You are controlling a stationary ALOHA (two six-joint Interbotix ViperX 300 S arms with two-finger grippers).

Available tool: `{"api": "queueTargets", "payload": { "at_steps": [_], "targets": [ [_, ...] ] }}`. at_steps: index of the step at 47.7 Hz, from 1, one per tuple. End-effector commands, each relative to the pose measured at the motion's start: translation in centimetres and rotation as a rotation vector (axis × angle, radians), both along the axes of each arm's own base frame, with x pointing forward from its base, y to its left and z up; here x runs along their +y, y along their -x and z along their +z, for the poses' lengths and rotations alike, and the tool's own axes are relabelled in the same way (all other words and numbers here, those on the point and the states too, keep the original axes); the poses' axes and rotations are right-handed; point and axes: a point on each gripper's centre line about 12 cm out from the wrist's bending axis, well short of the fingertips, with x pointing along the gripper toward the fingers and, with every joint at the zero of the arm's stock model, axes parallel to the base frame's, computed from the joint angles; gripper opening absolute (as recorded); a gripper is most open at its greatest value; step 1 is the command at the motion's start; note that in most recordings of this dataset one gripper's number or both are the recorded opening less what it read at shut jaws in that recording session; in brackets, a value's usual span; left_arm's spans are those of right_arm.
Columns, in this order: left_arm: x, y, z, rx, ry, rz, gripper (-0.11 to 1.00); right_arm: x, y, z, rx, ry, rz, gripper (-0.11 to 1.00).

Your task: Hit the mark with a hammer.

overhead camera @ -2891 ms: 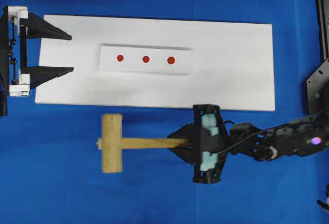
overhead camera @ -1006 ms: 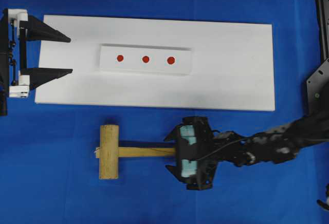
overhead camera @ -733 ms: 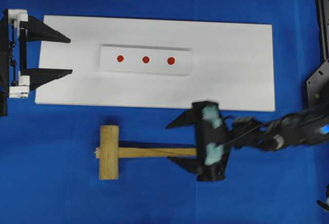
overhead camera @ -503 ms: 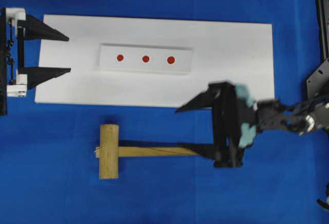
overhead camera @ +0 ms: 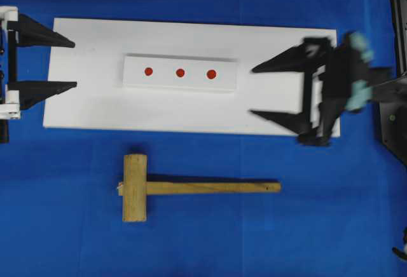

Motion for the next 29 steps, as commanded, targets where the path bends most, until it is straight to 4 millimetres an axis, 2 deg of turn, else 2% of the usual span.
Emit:
{"api": "queueTargets", "payload": {
  "at_steps": [1, 6, 12, 19, 29],
  "targets": [
    [-0.2, 0.2, 0.5, -0.011, -0.001, -0.011, 0.82, -0.5, 1.6, 1.7, -0.067, 0.006, 0.002, 0.79],
    [-0.6, 0.8, 0.6, -0.014, -0.003, -0.028, 0.82, -0.8, 4.0, 2.4, -0.121, 0.03, 0.016, 0.79],
    [-1.2, 1.7, 0.8, -0.044, -0.008, -0.055, 0.82, -1.1, 6.2, 1.9, -0.149, 0.05, 0.012, 0.79],
    [-1.6, 2.8, 0.5, -0.078, -0.01, -0.075, 0.82, -1.3, 8.2, 0.1, -0.143, 0.052, 0.007, 0.79],
    [-2.2, 3.9, -0.1, -0.099, -0.017, -0.105, 0.82, -0.9, 9.4, -3.4, -0.069, 0.007, 0.033, 0.78]
  ]
}}
